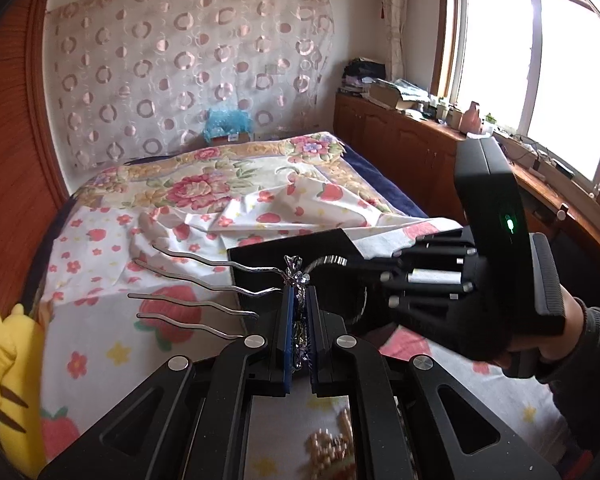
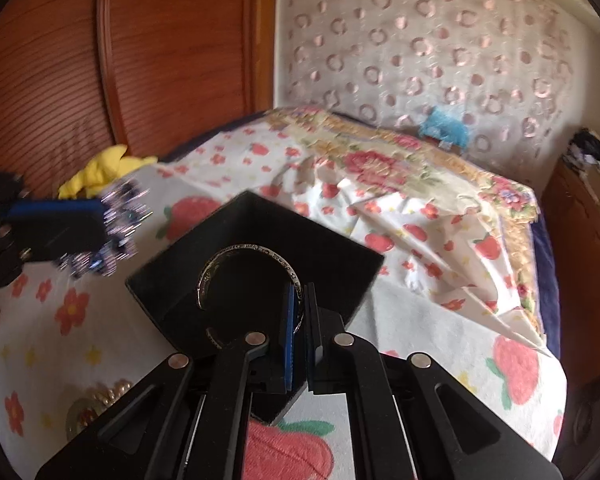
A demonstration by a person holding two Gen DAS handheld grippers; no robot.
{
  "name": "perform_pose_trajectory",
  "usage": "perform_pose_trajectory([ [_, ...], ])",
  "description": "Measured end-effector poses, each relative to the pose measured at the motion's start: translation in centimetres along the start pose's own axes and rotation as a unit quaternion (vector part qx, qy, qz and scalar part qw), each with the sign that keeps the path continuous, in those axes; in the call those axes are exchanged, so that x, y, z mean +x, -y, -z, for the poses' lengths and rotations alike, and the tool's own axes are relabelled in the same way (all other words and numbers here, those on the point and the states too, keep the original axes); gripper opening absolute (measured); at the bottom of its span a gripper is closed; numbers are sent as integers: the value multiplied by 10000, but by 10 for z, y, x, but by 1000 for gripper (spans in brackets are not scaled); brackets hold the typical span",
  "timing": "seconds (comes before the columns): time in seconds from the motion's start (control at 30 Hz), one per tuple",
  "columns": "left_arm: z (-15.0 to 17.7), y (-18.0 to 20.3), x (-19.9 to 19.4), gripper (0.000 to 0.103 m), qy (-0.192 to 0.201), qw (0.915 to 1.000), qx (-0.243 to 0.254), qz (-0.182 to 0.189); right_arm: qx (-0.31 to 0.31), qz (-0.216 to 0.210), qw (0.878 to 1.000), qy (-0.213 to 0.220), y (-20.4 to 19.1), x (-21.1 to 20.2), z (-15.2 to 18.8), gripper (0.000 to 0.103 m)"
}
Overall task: Organize jewelry
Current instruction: 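Carry the hair comb into the black box with left while right drops the cuff there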
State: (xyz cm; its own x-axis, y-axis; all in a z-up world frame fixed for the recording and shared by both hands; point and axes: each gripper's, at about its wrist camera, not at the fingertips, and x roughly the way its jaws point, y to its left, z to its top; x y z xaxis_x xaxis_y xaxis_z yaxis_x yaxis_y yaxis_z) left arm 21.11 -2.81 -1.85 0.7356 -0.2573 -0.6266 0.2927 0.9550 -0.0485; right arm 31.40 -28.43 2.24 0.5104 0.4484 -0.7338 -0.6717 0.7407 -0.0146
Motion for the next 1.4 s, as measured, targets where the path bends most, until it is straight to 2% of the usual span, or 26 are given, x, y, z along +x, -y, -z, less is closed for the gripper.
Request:
perform_pose_trajectory([
  [0.17,-4,-1,19,5,-85,9999,23,101,105,-187,9996,160,6,-9,0,11],
  [0.57,-8,8,58,5,-430,9985,119,329,484,167,9981,349,33,-39,19,11],
  [0.77,-9,9,84,5,-626,9976,140,276,551,220,9974,409,37,-48,29,11],
  [0.9,-10,8,91,6,-617,9979,158,72,581,264,9973,373,36,-51,37,11],
  [0.97,-11,7,91,16,-619,9979,139,116,614,294,9970,355,37,-52,42,11],
  [1.03,-11,8,86,21,-546,9983,155,104,649,318,9968,354,35,-54,45,11],
  [1.3,4,11,42,30,-291,9994,150,135,679,239,9967,376,13,-70,63,11],
  [1.4,19,9,20,30,-160,9998,58,-43,674,234,9969,318,1,-74,72,11],
])
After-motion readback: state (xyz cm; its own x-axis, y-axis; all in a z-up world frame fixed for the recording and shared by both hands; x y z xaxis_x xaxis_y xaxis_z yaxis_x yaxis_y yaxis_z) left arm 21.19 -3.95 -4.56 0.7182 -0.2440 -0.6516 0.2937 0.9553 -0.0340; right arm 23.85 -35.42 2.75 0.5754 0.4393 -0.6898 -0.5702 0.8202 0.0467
